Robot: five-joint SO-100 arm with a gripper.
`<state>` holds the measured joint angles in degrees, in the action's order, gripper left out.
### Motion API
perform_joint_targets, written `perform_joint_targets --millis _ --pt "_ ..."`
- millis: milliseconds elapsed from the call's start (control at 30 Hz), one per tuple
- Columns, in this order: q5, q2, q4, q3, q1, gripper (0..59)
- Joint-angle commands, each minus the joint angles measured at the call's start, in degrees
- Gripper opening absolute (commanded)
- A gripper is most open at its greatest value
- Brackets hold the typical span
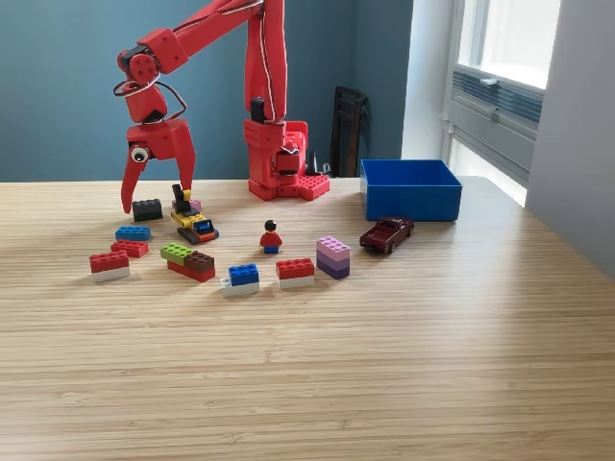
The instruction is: Grasp a lego block and put it in the bin.
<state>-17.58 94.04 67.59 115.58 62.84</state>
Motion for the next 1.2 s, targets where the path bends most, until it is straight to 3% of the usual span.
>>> perform_joint_targets --millis 33,467,533,667,867,1200 --pt "1.1 -0.4 0.4 -4.4 0.8 36.4" --pt "2.4 -1.1 0.4 -4.5 1.8 31.3" --pt "2.5 -1.1 0.4 -4.4 2.0 26.1" --pt "3.3 -1.1 0.4 -4.0 2.1 6.7" --pt "5.2 -1.1 0.4 -3.0 1.7 0.2" --pt "8.6 -1.1 3.3 -5.8 0.6 0.1"
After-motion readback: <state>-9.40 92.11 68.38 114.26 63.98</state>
